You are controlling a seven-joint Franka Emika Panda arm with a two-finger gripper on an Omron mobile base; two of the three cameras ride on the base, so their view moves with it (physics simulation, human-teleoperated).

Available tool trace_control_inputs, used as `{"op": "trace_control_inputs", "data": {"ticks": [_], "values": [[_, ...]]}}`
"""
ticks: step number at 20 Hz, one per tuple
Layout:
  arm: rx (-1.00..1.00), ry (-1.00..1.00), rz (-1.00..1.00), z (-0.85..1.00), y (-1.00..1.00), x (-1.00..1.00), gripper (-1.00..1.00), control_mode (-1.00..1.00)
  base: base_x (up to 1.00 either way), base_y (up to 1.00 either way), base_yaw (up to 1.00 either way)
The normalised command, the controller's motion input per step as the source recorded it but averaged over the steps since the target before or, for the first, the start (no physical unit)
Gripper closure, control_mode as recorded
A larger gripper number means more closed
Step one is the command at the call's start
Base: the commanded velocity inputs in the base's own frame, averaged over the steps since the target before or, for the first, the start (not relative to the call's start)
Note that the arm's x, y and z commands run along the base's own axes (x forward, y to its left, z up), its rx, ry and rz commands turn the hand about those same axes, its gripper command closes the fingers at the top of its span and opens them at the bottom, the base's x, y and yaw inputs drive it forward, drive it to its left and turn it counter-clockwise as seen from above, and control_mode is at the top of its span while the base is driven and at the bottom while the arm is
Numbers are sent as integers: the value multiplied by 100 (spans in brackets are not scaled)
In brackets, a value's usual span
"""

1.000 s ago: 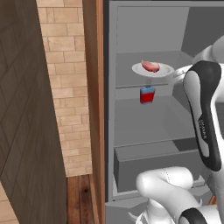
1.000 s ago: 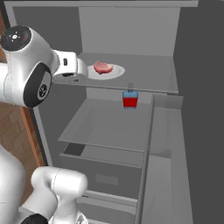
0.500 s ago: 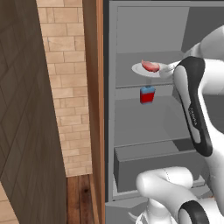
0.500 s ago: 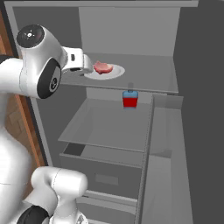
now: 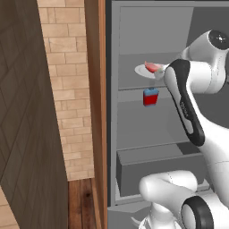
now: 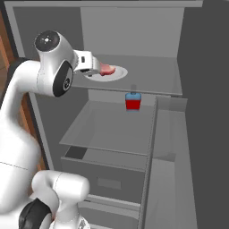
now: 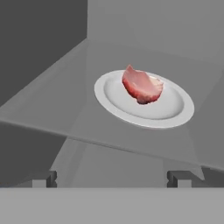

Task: Retrieve the steak from the fridge and place it on the saucepan with marinade on the stove.

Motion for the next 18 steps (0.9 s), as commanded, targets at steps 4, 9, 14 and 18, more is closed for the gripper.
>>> {"op": "trace_control_inputs", "data": {"ticks": [4,9,14,18], "values": [[0,0,-1,-1,0,41,-100,-100,0,0,0],[0,0,-4,0,-1,29,-100,-100,0,0,0],[0,-1,-6,0,-5,23,-100,-100,0,0,0],[0,0,-1,0,-3,20,-100,-100,0,0,0]]}}
